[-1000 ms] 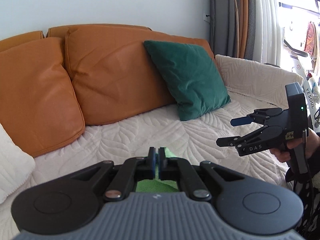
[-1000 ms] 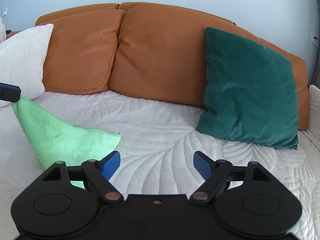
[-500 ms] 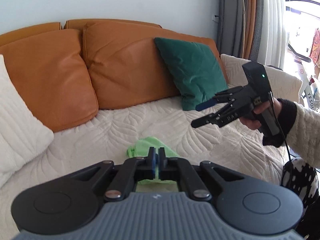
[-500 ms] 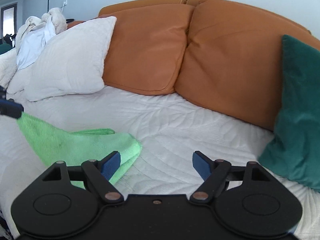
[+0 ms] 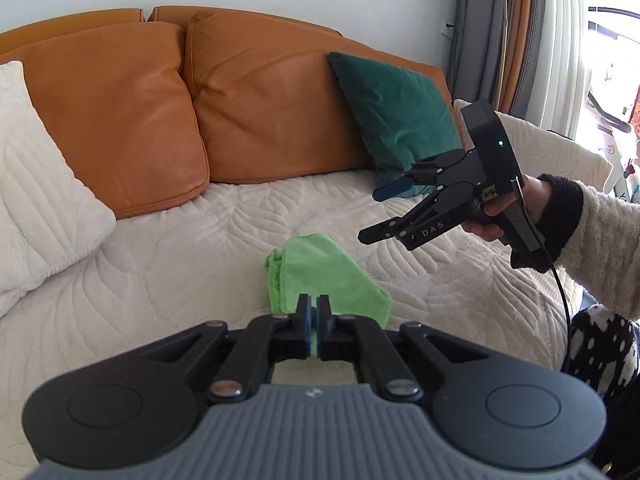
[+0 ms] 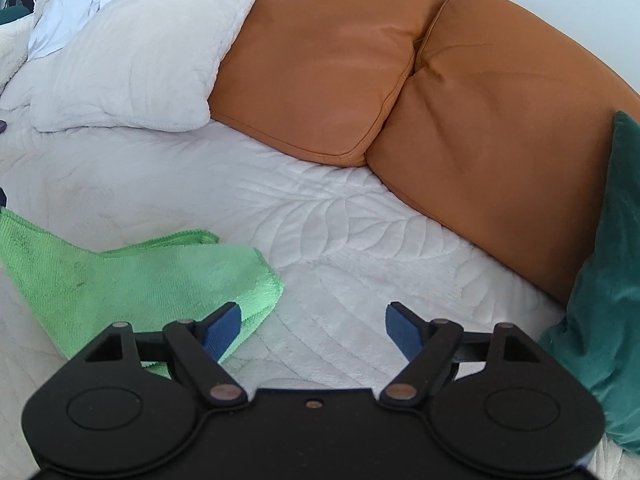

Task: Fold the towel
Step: 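Lift the towel corner with the left gripper while the right gripper grasps another corner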

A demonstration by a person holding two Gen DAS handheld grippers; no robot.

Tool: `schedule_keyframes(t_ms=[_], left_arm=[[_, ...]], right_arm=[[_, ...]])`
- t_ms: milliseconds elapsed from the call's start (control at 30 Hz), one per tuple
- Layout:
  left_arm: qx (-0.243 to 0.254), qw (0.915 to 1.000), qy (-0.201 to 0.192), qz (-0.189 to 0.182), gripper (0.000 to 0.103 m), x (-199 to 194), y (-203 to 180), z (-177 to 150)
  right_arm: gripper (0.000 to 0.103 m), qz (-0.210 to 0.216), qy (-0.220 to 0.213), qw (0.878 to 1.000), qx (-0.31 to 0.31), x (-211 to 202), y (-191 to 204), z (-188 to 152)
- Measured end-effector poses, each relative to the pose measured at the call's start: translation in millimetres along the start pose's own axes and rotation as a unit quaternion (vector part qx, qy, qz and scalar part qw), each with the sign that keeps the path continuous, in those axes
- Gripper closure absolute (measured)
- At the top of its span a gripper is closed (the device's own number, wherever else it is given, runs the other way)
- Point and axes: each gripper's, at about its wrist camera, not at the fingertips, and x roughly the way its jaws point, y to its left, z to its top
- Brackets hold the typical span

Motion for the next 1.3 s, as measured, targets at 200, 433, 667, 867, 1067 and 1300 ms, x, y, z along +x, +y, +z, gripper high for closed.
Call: schedule_keyframes(t_ms=[200, 433, 667, 867, 1067, 1300], left_arm=[[0.004, 1.0, 0.006, 0.001, 0.101, -0.3, -4.4, -0.7], [0.001, 1.0, 0.009, 0.002, 0.101, -0.1, 1.0, -5.7], [-0.006, 0.9999, 0.013, 0.003, 0.101, -2.9, 4.9, -15.1], [-0.012, 0.9999, 0.011, -0.002, 0.101, -2.3, 9.8, -18.4], [-0.014, 0.9999, 0.007, -0.006, 0.101, -1.1, 12.3, -17.9], [-0.022, 0.9997, 0.008, -0.002, 0.101, -1.9, 14.3, -20.0]], right_arm=[[0.024, 0.057, 0.013, 0.998, -0.012, 1.6, -13.9, 15.7], [0.026, 0.154, 0.029, 0.986, -0.061, 21.7, -29.7, 44.3], [0.082, 0.179, 0.058, 0.978, -0.087, 61.3, -20.6, 64.7], [0.067, 0.211, 0.069, 0.973, -0.061, 76.2, -25.3, 69.7], [0.064, 0.259, 0.131, 0.956, -0.046, 103.6, -32.2, 76.9], [0.073, 0.3, 0.131, 0.945, -0.027, 109.9, -23.9, 75.8]])
